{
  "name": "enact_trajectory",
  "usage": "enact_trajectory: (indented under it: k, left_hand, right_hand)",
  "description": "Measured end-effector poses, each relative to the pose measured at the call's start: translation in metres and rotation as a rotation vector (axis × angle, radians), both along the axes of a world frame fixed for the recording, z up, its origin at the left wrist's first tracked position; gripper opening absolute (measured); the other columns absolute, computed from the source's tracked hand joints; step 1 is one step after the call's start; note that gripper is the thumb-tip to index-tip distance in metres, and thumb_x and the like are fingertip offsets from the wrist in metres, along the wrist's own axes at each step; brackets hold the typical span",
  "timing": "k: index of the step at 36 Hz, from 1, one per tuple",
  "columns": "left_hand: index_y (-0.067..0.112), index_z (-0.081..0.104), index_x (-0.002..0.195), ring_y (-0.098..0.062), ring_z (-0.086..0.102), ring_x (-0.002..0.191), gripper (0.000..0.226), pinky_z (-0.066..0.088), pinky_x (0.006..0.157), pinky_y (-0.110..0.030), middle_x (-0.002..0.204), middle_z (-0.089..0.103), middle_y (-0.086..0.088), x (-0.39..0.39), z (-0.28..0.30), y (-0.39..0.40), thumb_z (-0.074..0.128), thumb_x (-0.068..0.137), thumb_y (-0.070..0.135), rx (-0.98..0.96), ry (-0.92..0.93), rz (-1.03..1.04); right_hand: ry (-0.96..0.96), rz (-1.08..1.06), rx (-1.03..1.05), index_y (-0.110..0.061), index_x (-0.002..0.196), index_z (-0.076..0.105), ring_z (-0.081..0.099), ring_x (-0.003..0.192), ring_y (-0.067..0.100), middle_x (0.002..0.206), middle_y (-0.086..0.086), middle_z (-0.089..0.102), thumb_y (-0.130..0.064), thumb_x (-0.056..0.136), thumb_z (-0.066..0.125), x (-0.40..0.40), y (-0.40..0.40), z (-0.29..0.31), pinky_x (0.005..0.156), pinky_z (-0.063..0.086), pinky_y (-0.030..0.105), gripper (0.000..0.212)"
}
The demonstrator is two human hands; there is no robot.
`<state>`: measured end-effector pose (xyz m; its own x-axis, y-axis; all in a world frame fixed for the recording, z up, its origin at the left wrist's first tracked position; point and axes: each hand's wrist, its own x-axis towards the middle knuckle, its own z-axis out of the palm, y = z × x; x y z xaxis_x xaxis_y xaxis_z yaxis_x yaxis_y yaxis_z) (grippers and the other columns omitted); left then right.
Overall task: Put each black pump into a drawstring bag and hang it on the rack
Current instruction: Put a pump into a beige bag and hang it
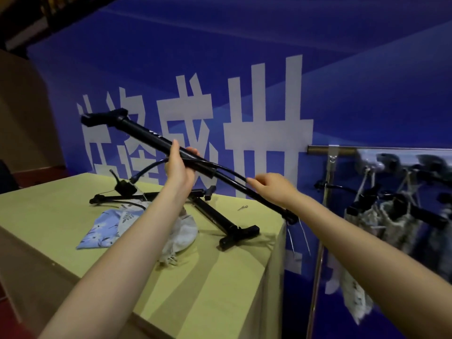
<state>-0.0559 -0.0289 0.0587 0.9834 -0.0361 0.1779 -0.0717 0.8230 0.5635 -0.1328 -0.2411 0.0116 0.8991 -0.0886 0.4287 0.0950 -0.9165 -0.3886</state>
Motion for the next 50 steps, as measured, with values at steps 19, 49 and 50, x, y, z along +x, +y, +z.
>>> enact_trajectory:
  k: [19, 49, 50]
  left_hand:
    - [0.012, 0.05, 0.104, -0.017, 0.062, 0.069, 0.022, 0.059, 0.078, -0.034, 0.078, 0.057, -0.003, -0.003, -0.004, 0.008, 0.056, 0.096, 0.032, -0.027, 0.084, 0.144]
    - [0.014, 0.046, 0.099, -0.009, 0.06, 0.06, 0.01, 0.051, 0.068, -0.029, 0.065, 0.057, 0.005, -0.028, -0.038, -0.009, 0.051, 0.098, 0.022, 0.284, -0.156, 0.202]
    - [0.013, 0.046, 0.099, -0.01, 0.06, 0.062, 0.012, 0.051, 0.071, -0.031, 0.065, 0.057, 0.005, -0.028, -0.04, -0.009, 0.051, 0.098, 0.024, 0.307, -0.157, 0.205]
  right_hand:
    - [-0.098, -0.043, 1.199, -0.013, 0.087, 0.048, 0.043, 0.052, 0.013, 0.067, 0.004, 0.047, -0.036, 0.103, 0.037, -0.031, -0.01, -0.049, 0.049, 0.036, 0.025, 0.03]
    - [0.107, 0.201, 1.448, -0.004, 0.081, 0.053, 0.048, 0.045, 0.023, 0.058, 0.011, 0.049, -0.043, 0.106, 0.015, 0.001, 0.105, -0.055, 0.05, 0.042, 0.029, 0.059]
    - [0.121, 0.211, 1.434, -0.003, 0.088, 0.054, 0.05, 0.044, 0.022, 0.057, 0.01, 0.05, -0.043, 0.106, 0.014, 0.002, 0.107, -0.056, 0.049, 0.044, 0.028, 0.059]
